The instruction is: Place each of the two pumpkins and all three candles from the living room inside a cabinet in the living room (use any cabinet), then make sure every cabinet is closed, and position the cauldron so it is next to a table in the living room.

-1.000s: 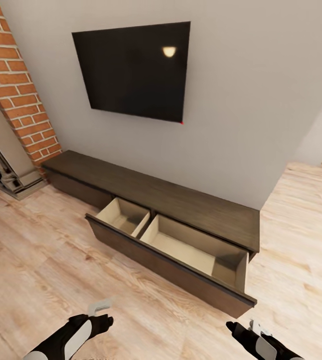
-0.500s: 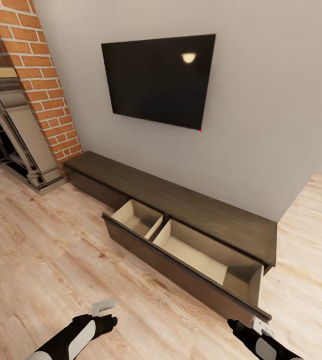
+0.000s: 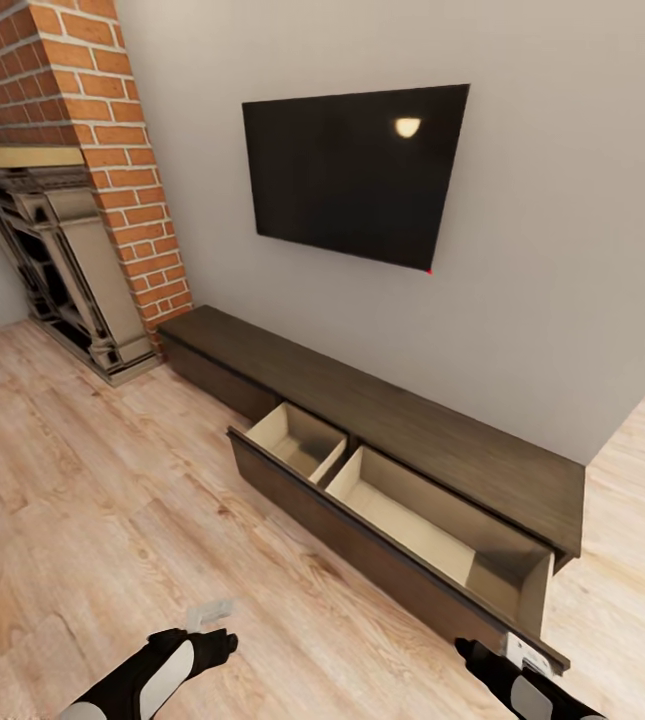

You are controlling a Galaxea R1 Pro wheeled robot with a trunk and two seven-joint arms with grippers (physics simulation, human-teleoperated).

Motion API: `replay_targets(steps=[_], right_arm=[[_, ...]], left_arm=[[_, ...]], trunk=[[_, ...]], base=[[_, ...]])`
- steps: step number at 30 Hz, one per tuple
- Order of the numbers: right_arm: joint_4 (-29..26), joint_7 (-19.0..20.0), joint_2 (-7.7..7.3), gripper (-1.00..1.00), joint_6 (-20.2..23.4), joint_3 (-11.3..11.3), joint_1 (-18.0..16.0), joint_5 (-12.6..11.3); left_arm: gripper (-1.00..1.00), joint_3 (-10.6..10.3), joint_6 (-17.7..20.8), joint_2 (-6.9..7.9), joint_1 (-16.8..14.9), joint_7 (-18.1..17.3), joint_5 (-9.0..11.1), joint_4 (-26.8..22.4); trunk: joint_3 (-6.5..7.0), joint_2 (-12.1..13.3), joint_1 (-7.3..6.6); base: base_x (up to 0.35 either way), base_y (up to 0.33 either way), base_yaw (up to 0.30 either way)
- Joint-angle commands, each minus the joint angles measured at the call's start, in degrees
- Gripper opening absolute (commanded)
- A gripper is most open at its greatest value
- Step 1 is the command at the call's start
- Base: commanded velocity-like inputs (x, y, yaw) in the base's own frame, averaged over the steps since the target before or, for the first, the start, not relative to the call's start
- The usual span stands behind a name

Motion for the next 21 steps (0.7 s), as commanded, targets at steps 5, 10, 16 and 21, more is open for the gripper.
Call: replay_targets(steps=[5, 10, 16, 21], right_arm=[[-0.01, 0.14, 0.00, 1.00, 0.06, 0.55, -0.02, -0.60], [-0.01, 0.14, 0.00, 1.00, 0.05, 0.56, -0.02, -0.60], [-0.01, 0.14, 0.11, 1.00, 0.05, 0.56, -0.02, -0.60], [-0.01, 0.14, 0.17, 1.00, 0.05, 0.56, -0.02, -0.60]], left_arm=[[1.00, -0.91, 0.13, 0.07, -0.01, 0.51, 0.63, -0.15], [1.00, -1.09, 0.13, 0.07, -0.03, 0.51, 0.63, -0.15], [1.00, -1.11, 0.12, 0.07, -0.04, 0.51, 0.64, -0.15], [1.00, -1.11, 0.12, 0.07, 0.00, 0.51, 0.64, -0.15]], trunk=[[0.39, -0.03, 0.00], [0.84, -0.03, 0.00], [1.37, -0.03, 0.00], [1.82, -0.03, 0.00]], base=[[0.000, 0.000, 0.119], [0.000, 0.000, 0.099], [0.000, 0.000, 0.091], [0.000, 0.000, 0.090]])
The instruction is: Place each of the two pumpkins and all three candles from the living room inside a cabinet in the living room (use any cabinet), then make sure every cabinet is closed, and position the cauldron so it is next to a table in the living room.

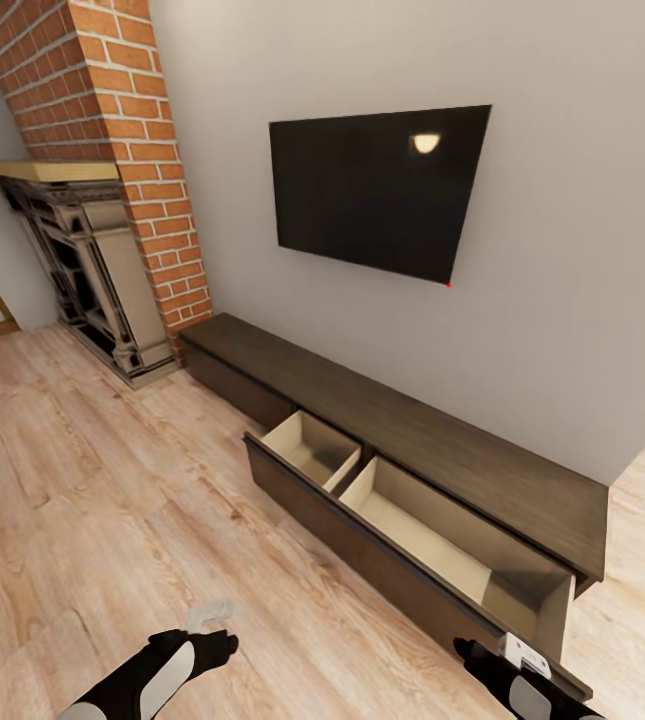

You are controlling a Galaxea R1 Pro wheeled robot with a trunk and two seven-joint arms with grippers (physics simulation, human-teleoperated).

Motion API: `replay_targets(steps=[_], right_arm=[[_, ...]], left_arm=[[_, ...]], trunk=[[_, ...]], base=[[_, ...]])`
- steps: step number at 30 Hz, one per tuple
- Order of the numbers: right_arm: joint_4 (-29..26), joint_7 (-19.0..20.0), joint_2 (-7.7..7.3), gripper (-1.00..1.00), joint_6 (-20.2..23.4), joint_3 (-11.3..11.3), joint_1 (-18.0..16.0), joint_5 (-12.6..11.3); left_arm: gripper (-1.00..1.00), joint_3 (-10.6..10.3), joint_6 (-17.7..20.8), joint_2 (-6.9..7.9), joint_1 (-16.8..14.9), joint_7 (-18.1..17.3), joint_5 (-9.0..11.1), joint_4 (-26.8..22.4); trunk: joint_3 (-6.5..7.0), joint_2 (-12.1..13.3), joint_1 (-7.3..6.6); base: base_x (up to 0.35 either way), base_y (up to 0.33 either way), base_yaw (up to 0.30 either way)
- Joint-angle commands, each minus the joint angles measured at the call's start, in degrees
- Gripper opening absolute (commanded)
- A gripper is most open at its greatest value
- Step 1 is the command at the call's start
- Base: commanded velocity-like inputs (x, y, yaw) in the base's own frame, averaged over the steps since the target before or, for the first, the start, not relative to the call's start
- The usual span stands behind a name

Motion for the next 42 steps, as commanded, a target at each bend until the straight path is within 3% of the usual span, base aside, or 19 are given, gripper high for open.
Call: replay_targets(steps=[1, 9, 16, 24, 42], right_arm=[[0.00, 0.14, -0.03, 1.00, 0.07, 0.48, -0.03, -0.60], [0.00, 0.07, 0.13, 1.00, 0.07, 0.48, -0.03, -0.60], [0.00, 0.06, 0.22, 1.00, 0.12, 0.48, -0.03, -0.60], [-0.01, 0.09, 0.24, 1.00, 0.17, 0.48, -0.03, -0.60], [0.00, -0.03, 0.67, 1.00, 0.08, 0.56, -0.03, -0.51]], left_arm=[[1.00, -0.46, 0.13, 0.08, -0.04, 0.52, 0.60, -0.15], [1.00, -0.46, 0.12, 0.04, -0.05, 0.52, 0.58, -0.15], [1.00, -2.56, 0.14, -0.01, -0.05, 0.53, 0.60, -0.15], [1.00, -2.93, 0.14, 0.02, -0.07, 0.52, 0.60, -0.15], [1.00, -3.01, 0.12, 0.00, -0.06, 0.52, 0.60, -0.15]], trunk=[[0.04, -0.03, 0.00], [0.76, -0.03, 0.00], [1.39, -0.03, 0.00], [1.75, -0.03, 0.00], [2.73, -0.03, 0.00]], base=[[0.000, 0.000, 0.089], [0.000, -0.070, 0.089], [0.000, -0.287, 0.089], [0.000, -0.270, 0.045], [-0.002, -0.023, 0.170]])
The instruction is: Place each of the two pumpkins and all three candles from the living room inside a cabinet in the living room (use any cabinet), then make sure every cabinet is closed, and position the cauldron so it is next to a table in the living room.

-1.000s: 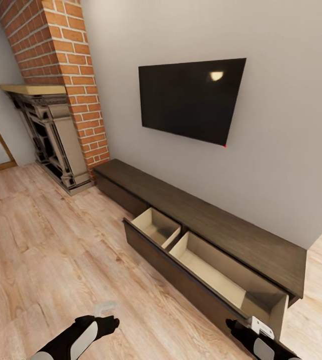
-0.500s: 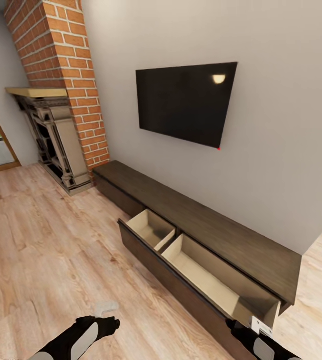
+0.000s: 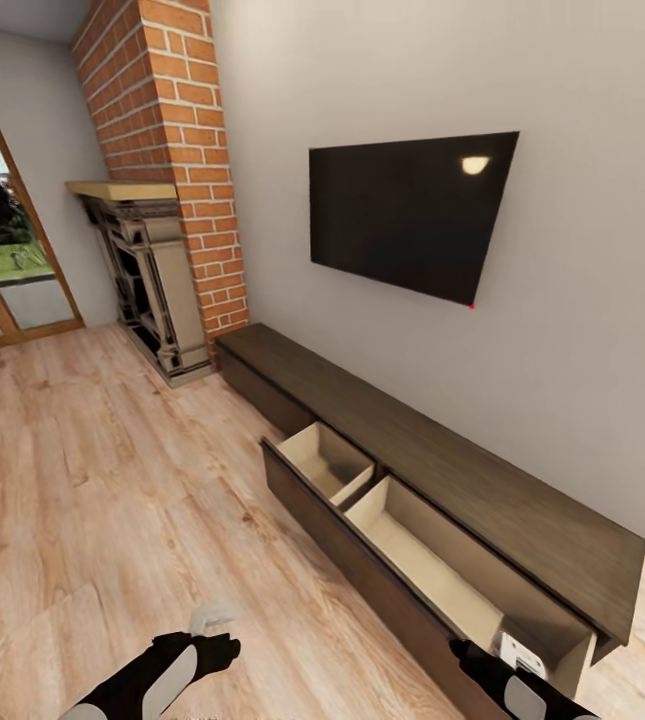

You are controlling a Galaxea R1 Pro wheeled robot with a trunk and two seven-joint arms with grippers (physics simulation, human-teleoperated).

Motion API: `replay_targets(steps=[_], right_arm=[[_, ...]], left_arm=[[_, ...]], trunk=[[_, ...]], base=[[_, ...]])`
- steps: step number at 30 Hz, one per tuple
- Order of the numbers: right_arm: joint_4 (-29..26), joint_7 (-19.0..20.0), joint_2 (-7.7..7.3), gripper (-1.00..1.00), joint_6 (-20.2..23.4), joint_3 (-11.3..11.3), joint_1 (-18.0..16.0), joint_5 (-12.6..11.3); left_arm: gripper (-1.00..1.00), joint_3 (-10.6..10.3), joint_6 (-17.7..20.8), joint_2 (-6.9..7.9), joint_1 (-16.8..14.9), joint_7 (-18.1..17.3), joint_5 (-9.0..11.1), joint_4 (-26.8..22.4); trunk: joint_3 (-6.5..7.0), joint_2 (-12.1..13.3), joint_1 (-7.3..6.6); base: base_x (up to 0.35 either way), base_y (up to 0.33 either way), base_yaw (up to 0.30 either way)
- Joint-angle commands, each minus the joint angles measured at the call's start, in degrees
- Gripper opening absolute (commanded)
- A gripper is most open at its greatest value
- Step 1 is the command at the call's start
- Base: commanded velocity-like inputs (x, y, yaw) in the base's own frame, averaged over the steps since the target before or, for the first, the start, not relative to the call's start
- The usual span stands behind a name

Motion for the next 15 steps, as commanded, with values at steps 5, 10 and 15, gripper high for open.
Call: replay_targets(steps=[5, 10, 15], right_arm=[[-0.01, 0.14, -0.03, 1.00, 0.07, 0.48, -0.02, -0.60], [-0.01, 0.14, -0.01, 1.00, 0.07, 0.54, -0.02, -0.60], [-0.01, 0.14, 0.08, 1.00, 0.07, 1.94, -0.02, -0.64]], left_arm=[[1.00, -0.46, 0.14, 0.05, -0.03, 0.51, 0.60, -0.15], [1.00, -0.46, 0.16, 0.10, -0.03, 0.51, 0.62, -0.15], [1.00, -0.46, 0.14, 0.14, -0.03, 0.51, 0.63, -0.15]], trunk=[[0.26, -0.03, 0.00], [0.59, -0.03, 0.00], [0.92, -0.03, 0.00]], base=[[-0.118, -0.096, 0.213], [-0.116, -0.158, 0.213], [-0.018, -0.059, 0.213]])
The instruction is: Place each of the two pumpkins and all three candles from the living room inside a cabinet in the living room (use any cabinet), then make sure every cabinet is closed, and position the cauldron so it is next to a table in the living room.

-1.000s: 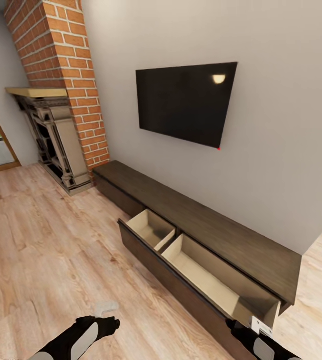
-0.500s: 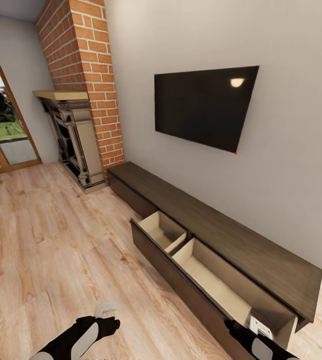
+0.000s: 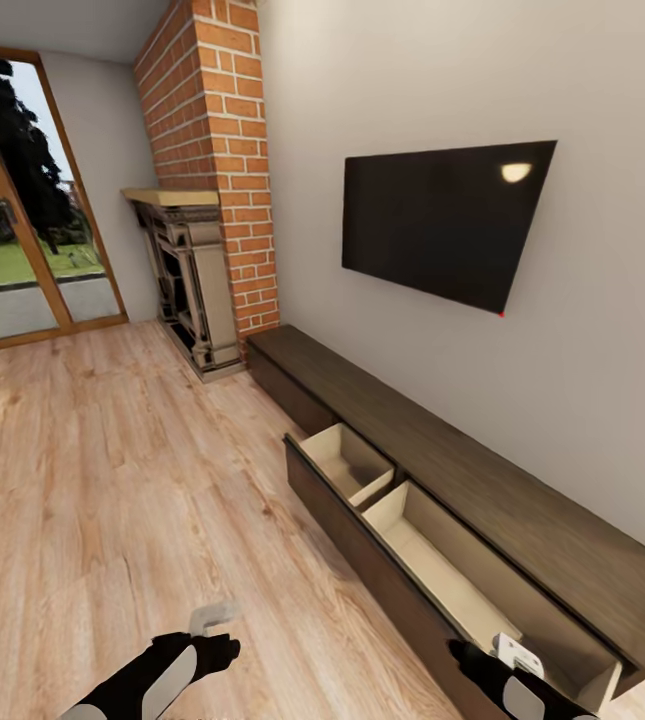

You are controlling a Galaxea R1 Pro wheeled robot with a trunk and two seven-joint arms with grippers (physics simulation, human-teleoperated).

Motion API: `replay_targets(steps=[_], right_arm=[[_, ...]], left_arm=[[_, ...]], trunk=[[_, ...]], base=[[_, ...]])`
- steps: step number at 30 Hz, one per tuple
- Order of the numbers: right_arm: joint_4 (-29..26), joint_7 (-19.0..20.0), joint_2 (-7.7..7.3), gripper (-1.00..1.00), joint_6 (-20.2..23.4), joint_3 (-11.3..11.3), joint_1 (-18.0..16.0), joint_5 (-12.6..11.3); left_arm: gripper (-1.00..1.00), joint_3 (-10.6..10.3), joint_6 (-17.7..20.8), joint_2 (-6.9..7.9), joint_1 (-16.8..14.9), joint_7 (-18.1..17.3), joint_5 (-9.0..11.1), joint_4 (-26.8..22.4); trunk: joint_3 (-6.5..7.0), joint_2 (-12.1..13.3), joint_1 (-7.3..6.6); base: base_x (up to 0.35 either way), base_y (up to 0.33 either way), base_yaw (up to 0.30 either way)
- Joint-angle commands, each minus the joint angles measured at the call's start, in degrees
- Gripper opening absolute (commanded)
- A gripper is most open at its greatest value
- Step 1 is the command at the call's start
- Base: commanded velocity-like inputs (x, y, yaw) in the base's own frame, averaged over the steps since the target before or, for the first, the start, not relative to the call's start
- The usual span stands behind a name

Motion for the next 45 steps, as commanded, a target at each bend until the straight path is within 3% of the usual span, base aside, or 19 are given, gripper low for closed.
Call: replay_targets(steps=[1, 45], right_arm=[[-0.01, 0.14, 0.10, 1.00, 0.07, 0.85, -0.02, -0.62], [-0.01, 0.14, 0.65, 1.00, 0.07, 1.49, -0.02, -0.64]], left_arm=[[1.00, -0.45, 0.13, 0.07, -0.06, 0.51, 0.59, -0.15], [1.00, -0.38, -0.95, 0.08, -0.08, 0.51, 0.69, -0.15]], trunk=[[0.01, -0.04, 0.00], [2.92, -0.04, 0.00]], base=[[-0.005, -0.015, 0.213], [0.000, -0.001, 0.213]])
